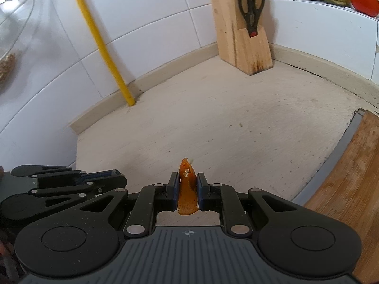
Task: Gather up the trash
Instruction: 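Carry the orange peel in the right tool down over the trash bin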
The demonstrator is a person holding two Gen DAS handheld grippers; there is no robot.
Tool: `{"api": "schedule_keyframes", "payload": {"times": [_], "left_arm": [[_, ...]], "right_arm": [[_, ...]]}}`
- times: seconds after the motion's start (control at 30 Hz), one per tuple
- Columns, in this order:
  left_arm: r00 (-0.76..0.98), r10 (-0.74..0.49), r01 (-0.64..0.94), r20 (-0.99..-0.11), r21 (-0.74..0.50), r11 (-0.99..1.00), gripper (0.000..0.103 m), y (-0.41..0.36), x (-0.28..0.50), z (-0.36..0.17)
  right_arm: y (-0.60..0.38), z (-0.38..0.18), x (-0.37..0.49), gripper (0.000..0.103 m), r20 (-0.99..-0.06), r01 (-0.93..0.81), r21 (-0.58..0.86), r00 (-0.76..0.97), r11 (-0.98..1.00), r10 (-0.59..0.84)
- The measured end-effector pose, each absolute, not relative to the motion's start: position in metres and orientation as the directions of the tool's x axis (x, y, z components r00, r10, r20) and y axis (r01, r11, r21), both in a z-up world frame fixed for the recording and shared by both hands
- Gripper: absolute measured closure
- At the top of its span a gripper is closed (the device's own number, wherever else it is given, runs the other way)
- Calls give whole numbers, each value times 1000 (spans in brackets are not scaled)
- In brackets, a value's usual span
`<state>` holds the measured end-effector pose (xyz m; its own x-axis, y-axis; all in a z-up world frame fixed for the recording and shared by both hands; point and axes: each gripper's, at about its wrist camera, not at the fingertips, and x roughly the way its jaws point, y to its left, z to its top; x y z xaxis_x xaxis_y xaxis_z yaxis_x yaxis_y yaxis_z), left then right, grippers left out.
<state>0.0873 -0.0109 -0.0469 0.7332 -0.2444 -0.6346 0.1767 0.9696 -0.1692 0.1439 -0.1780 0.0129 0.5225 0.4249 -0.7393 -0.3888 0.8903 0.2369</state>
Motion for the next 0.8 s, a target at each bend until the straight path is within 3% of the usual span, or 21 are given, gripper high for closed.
{"api": "schedule_keyframes", "payload": {"times": [0.8], "left_arm": [[741,-251,175,-622,-181,968,100,13,50,-49]], "right_arm": [[-140,14,104,83,-765,-427,234,474,873,436]]}}
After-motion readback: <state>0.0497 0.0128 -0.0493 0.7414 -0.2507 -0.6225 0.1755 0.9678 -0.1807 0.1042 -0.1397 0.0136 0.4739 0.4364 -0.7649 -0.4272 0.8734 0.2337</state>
